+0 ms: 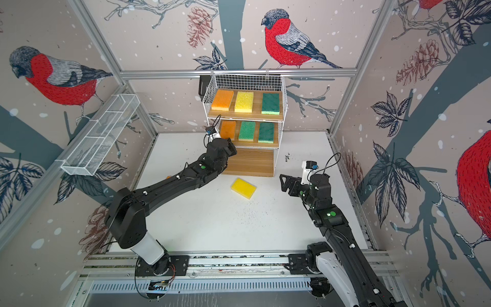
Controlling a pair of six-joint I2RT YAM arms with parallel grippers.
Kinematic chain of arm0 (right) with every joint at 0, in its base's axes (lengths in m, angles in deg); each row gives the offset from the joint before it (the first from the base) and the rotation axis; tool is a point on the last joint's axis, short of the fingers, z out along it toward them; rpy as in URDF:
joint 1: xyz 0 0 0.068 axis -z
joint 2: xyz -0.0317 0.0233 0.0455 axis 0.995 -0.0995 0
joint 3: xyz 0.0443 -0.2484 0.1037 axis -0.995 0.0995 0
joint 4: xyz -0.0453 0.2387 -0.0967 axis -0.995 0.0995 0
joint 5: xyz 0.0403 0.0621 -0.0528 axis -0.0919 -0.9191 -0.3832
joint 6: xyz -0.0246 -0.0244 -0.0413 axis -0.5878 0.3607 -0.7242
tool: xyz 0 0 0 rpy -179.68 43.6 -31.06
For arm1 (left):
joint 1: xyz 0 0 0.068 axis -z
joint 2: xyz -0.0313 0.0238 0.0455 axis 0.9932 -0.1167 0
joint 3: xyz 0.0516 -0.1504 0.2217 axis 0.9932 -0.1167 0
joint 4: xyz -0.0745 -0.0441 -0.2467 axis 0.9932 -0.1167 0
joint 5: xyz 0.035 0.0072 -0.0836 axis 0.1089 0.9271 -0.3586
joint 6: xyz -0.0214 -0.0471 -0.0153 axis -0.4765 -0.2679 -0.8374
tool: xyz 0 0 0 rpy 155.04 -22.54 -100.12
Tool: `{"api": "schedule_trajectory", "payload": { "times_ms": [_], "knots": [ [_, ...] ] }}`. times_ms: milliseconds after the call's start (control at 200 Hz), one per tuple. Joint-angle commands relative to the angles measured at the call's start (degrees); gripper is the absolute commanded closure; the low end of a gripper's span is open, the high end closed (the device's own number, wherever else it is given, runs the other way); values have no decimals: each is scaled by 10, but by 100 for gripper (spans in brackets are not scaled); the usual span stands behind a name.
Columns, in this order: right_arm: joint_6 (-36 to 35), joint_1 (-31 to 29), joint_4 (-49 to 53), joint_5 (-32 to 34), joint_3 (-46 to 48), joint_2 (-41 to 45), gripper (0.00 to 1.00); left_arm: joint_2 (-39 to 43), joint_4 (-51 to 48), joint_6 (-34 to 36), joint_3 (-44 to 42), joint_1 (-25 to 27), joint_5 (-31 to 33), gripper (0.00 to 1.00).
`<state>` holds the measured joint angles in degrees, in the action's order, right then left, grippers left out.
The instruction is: Place and organize the cleaning sponges onto the shelf
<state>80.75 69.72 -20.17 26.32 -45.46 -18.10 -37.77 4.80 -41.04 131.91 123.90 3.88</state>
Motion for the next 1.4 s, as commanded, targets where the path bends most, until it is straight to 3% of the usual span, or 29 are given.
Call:
{"api": "schedule_trajectory", "payload": {
  "times_ms": [0, 1396],
  "knots": [
    [2, 0, -15, -3, 1, 1, 6, -2, -6, -4, 6, 0, 12, 81],
    [2, 0, -18, -3, 5, -7, 6, -16, -39, -29, 21, -2, 44, 79]
  ]
}}
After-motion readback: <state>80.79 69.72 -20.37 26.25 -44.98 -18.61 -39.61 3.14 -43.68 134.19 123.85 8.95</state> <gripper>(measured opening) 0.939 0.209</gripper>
